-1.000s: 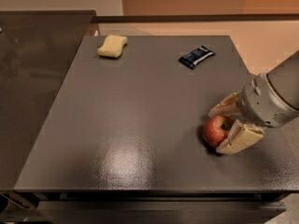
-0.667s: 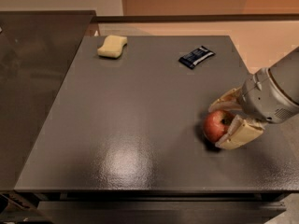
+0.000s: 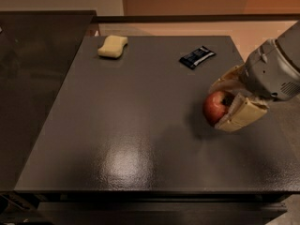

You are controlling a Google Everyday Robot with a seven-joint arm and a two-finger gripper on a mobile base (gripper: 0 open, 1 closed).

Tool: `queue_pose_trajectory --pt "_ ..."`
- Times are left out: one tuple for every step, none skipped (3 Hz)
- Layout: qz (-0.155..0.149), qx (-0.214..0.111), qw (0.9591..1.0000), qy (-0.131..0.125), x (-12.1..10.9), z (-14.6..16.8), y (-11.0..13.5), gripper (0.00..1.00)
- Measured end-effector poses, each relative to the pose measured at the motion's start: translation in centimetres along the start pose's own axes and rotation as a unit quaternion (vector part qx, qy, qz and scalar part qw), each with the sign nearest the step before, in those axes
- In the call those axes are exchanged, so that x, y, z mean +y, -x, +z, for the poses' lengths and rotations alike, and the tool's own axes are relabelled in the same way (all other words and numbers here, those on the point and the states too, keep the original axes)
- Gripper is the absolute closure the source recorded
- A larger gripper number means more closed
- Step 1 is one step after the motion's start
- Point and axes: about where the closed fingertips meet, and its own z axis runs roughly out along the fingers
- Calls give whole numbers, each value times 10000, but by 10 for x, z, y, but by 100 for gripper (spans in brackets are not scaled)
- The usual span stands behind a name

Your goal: Pick apple

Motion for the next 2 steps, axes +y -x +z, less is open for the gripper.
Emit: queue_pose_trajectory --pt "-36 -37 9998 -177 -25 -33 22 100" --pt "-37 -37 9998 -177 -25 -33 23 100"
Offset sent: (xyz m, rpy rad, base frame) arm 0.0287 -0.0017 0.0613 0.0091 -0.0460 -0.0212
